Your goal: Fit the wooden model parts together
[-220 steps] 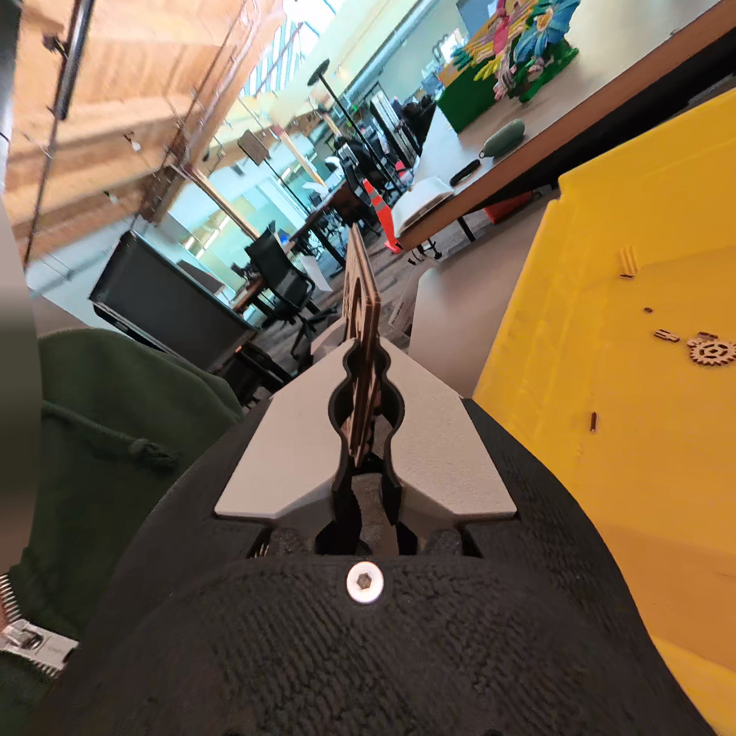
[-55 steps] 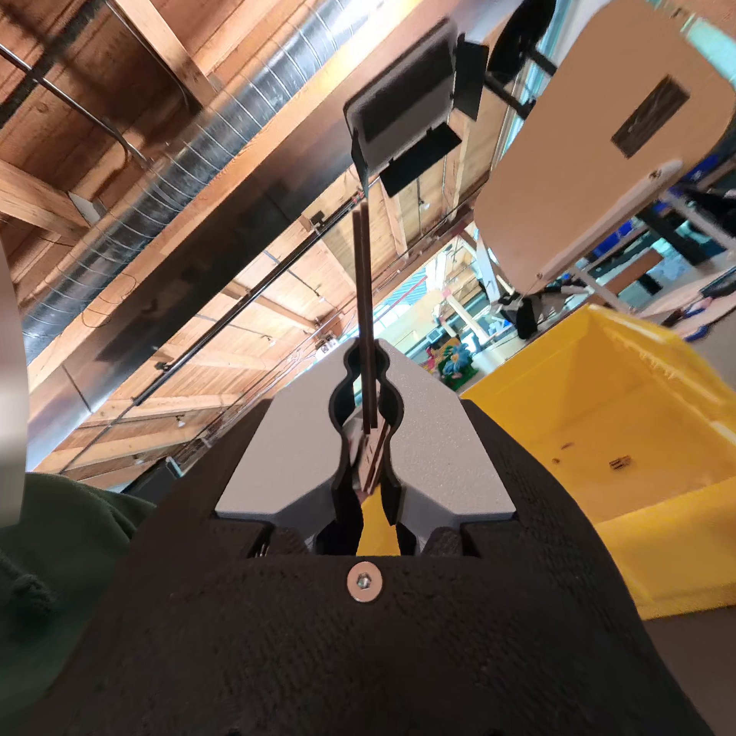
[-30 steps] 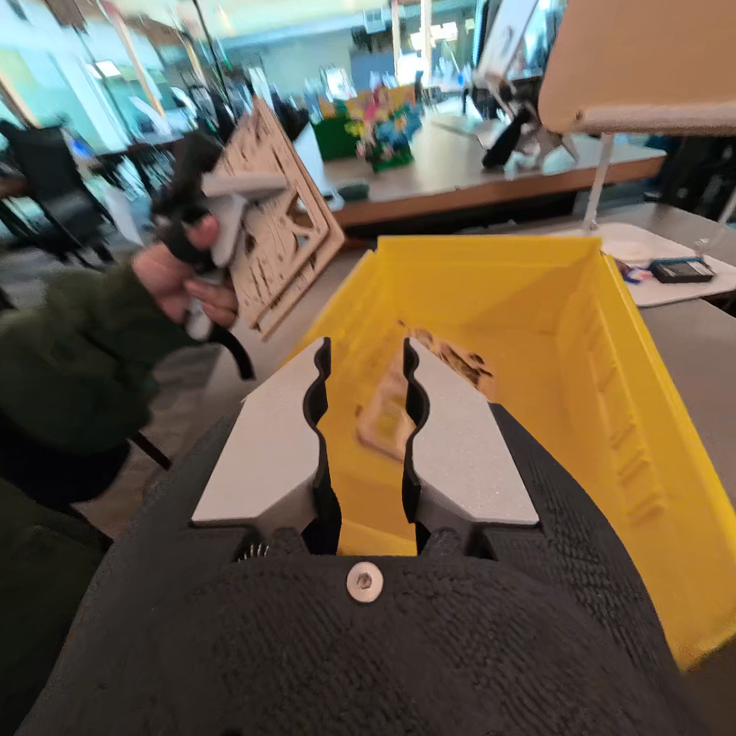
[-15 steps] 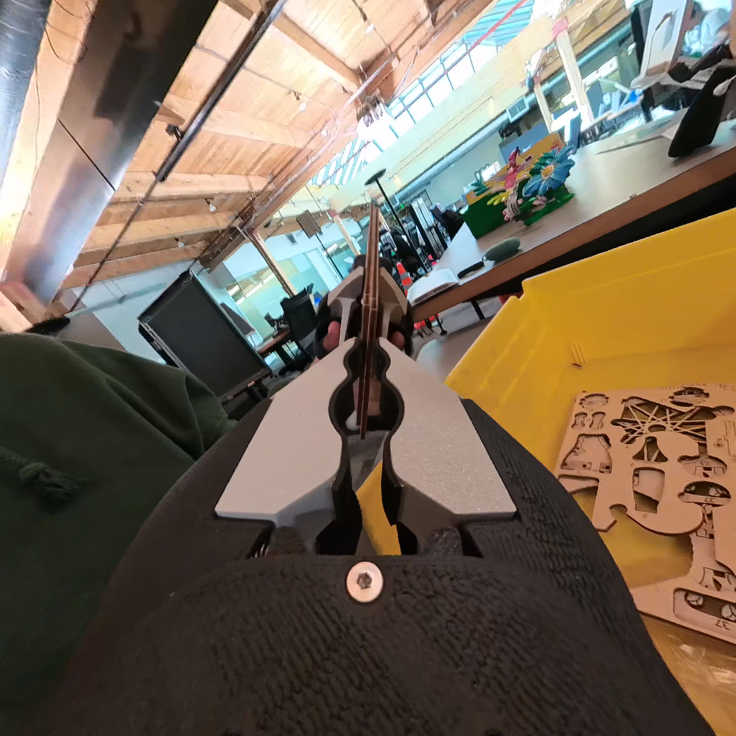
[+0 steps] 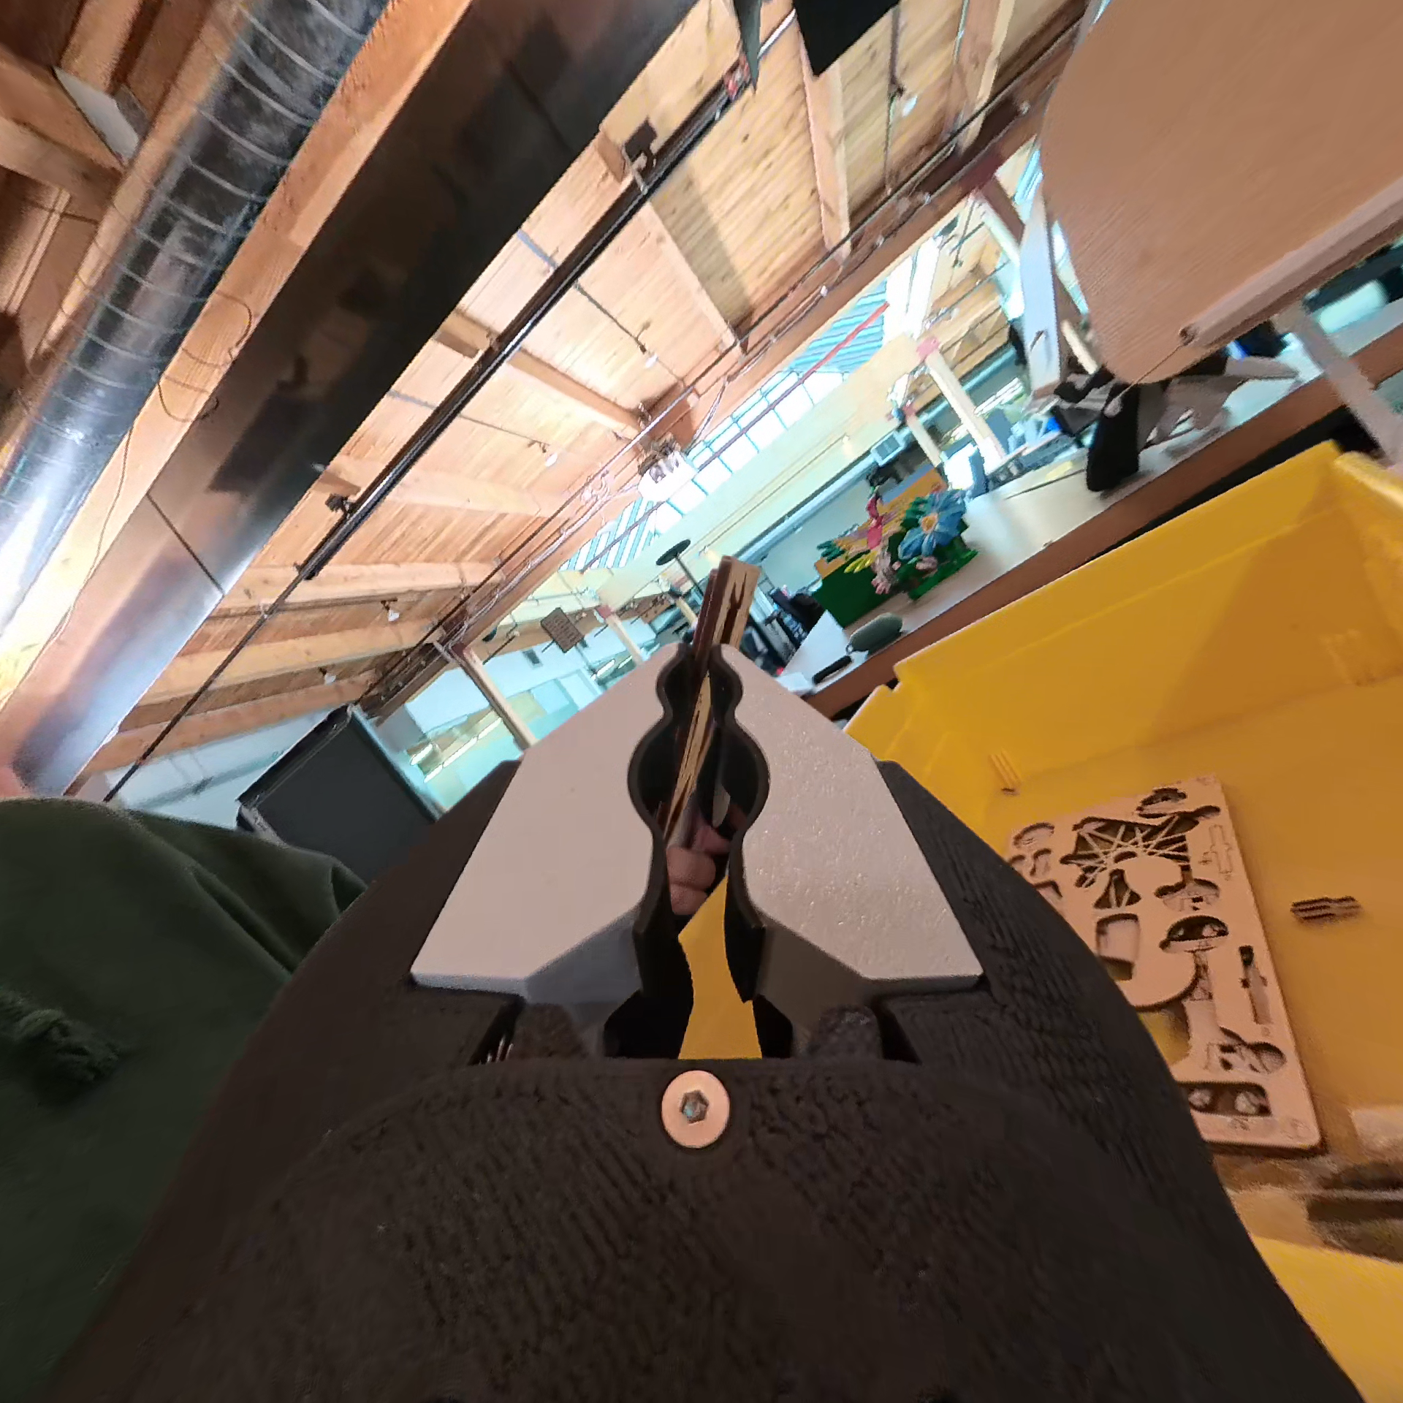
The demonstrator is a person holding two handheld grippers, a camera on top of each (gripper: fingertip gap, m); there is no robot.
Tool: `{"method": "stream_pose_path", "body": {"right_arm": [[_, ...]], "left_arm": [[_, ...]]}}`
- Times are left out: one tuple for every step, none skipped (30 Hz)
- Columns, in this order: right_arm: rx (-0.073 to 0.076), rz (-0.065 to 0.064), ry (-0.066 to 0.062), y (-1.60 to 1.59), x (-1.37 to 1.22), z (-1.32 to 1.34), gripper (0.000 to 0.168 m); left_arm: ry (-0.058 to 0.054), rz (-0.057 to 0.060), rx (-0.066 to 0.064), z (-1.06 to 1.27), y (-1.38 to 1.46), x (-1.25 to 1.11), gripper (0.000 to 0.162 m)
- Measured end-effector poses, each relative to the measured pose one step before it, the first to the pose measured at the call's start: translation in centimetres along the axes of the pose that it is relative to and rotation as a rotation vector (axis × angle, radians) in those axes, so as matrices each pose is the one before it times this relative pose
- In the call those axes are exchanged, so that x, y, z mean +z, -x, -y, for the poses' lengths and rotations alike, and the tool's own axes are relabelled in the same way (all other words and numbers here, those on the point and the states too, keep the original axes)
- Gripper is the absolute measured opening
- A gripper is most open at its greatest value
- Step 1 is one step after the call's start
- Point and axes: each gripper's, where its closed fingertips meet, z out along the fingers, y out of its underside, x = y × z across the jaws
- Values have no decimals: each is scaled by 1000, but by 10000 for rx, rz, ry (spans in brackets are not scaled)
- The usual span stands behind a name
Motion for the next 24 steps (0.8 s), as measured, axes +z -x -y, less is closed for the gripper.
{"method": "stream_pose_path", "body": {"right_arm": [[-50,-102,-216,-169,-268,371,2],[-117,-94,-186,-107,-218,356,2],[-187,-105,-164,-61,-179,348,2],[-260,-127,-114,-44,-116,287,2],[-376,-174,-128,-36,-98,313,2],[-476,-234,-142,-90,-122,363,2],[-525,-211,-100,-57,-120,346,2],[-524,-233,-72,-109,-118,312,2],[-567,-295,-43,-223,-107,247,2],[-632,-360,33,-341,-78,110,2],[-627,-300,94,-264,-42,-14,2],[-520,-216,167,-170,33,-182,2],[-540,-149,280,-63,131,-387,2],[-619,-144,424,-34,230,-655,2],[-603,-173,403,-46,263,-680,1],[-415,-200,170,-57,180,-356,1],[-108,-146,-167,-88,-14,231,0],[116,11,-88,11,-27,187,0],[100,-207,-338,-304,-204,525,0],[-45,-323,-415,-517,-356,692,0],[-7,-206,-339,-448,-373,701,0],[145,-119,-376,-399,-371,803,0],[310,-82,-331,-378,-322,737,0],[437,-57,-279,-361,-268,612,0]], "left_arm": [[-51,88,-36,118,183,-117,32],[-11,98,-18,43,194,-88,34],[-38,125,-6,58,237,-71,36],[-62,218,-24,51,396,-75,38],[-91,287,-24,101,512,-123,40],[-140,347,-33,179,599,-161,42],[-130,341,-17,197,589,-205,44],[-152,319,35,246,538,-221,46],[-168,221,91,284,350,-227,45],[-189,184,111,340,241,-226,44],[-149,171,158,300,187,-190,43],[-113,191,209,252,146,-155,43],[-84,211,246,217,153,-135,42],[-32,151,268,134,37,-84,41],[34,106,239,22,-10,-28,39],[41,132,204,-20,20,3,39],[19,80,201,-10,-61,29,39],[10,55,167,-5,-90,30,39],[-2,54,139,-4,-104,31,39],[-30,31,146,35,-139,38,39],[-21,11,155,7,-176,46,38],[20,24,162,-64,-170,83,38],[41,11,169,-118,-188,122,38],[52,-37,162,-161,-271,156,38]]}}
